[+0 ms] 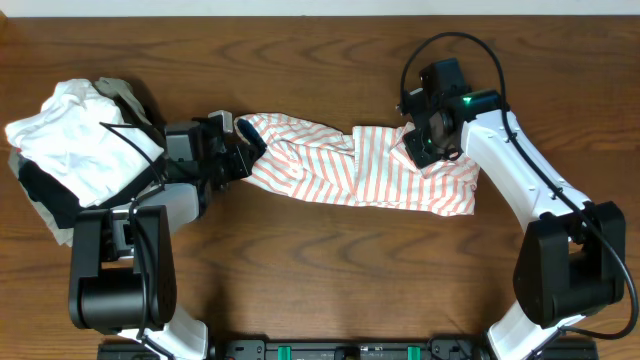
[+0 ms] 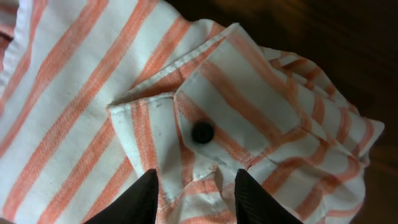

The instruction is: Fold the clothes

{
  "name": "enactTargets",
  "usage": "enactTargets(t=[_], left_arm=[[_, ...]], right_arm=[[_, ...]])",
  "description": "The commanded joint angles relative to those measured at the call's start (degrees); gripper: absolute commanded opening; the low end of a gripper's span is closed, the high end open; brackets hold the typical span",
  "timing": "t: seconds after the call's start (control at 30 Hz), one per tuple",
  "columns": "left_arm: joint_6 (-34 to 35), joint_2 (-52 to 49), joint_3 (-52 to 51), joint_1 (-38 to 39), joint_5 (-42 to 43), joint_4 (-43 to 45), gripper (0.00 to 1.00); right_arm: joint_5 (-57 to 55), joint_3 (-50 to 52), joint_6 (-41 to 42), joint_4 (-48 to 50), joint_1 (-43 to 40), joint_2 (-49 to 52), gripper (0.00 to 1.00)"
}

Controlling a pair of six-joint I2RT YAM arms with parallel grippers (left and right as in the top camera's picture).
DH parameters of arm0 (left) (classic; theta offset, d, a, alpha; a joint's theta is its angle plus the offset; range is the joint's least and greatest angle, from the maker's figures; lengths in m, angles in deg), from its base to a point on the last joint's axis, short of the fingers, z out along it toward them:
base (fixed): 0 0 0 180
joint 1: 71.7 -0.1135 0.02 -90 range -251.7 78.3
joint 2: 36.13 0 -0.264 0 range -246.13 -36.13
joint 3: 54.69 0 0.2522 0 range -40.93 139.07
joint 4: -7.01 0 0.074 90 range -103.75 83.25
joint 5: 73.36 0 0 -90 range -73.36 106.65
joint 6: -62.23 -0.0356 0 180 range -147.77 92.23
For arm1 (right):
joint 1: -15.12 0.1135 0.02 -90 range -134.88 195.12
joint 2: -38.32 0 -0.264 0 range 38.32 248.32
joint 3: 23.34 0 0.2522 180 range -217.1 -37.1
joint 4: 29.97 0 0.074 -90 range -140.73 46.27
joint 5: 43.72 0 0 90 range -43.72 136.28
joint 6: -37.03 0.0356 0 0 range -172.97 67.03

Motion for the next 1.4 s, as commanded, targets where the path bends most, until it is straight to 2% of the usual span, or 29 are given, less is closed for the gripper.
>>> enactTargets(t=[0.0,0.23,0.57,0.73,1.0,1.23,1.37], left_arm=[[0.5,3.8,2.3,0.4,2.7,-1.6,0.06],[0.3,16.0,4.0,0.5,-0.6,-7.3,0.06],[-4.5,21.6,4.0,0.5,-1.2,-13.1,0.06],[-5.9,22.6,5.7,1.1,-1.1,-15.1,0.06],[-10.8,23.6,15.4,6.9,-1.1,-25.9,0.06],[-11.0,23.6,17.2,13.8,-1.2,-26.1,0.06],[-11.9,23.6,17.2,18.6,-4.1,-26.1,0.06]], right_arm=[[0.2,-0.4,5.4,0.7,-1.7,-1.2,0.39],[0.3,-0.4,11.7,1.3,-8.9,-4.5,0.42],[4.3,-0.4,7.6,-3.2,-18.3,-4.4,0.43],[4.3,0.7,7.6,-3.1,-18.6,-2.9,0.43],[4.3,3.5,7.6,0.3,-18.6,4.1,0.42],[4.5,3.5,6.9,0.9,-17.8,10.0,0.41],[4.7,3.5,5.7,1.0,-15.7,12.5,0.41]])
